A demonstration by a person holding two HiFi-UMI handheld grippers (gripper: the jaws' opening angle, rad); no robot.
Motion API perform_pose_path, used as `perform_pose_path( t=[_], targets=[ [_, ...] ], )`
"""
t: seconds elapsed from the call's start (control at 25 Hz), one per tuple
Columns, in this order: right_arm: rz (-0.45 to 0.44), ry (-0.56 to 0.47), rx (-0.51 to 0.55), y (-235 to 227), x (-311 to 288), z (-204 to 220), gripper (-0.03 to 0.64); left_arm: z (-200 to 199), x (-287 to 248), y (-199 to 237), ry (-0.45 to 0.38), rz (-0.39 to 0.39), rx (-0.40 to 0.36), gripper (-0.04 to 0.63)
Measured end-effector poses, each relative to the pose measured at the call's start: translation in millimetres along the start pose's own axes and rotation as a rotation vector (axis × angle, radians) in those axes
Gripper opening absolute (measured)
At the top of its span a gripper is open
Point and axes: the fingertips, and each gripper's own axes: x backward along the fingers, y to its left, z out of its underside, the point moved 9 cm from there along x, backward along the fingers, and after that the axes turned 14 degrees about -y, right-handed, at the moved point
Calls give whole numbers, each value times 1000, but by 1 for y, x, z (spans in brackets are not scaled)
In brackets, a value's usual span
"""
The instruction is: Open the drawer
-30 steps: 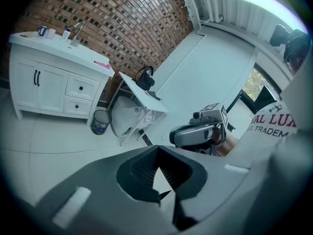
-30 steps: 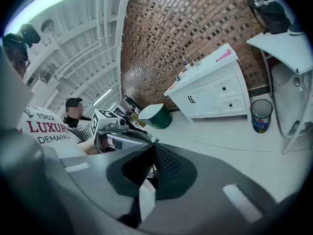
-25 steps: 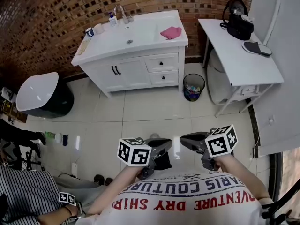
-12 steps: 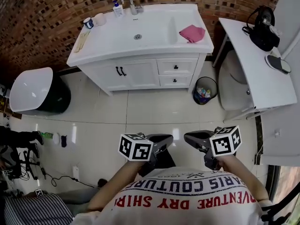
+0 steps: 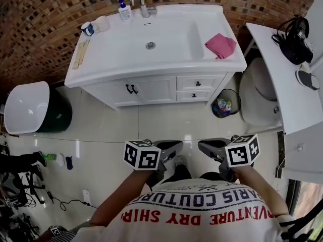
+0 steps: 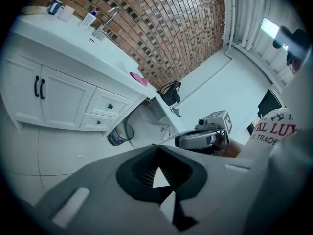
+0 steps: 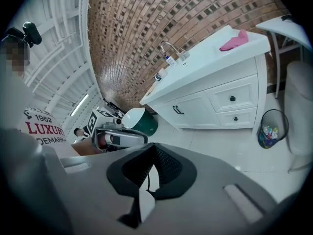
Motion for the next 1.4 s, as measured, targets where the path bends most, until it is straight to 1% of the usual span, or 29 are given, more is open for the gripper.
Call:
perform_pose_path(
  t=[0.16,0.36,0.6,0.84,0.92,1.0,1.12,1.24,1.4],
  targets=[
    [18,2,-21,-12,-12,-13,6,-12,-11,16,10,3,30,-15],
    [15,23,-34,-31,-20,-22,6,-17,-27,25,27,-3,40,-15],
    [1,56,-42,-57,-23,-35,6,-26,-48,32,6,-29,62,-15],
    [0,7,-30,-90,-31,-53,8,-35,-62,41,-12,-58,71,-15],
    [13,8,-32,-106,-36,-57,82,-33,-66,46,-14,-70,80,-15],
    [45,6,-20,-127,-42,-62,93,-31,-71,52,-16,-75,88,-15],
    [105,-15,-4,-164,-55,-69,143,-25,-78,63,-25,-72,106,-15],
    [156,-32,6,-199,-75,-72,166,-18,-83,78,-27,-79,124,-15],
    [209,-52,38,-243,-109,-77,189,-15,-86,101,-32,-91,113,-15]
  ],
)
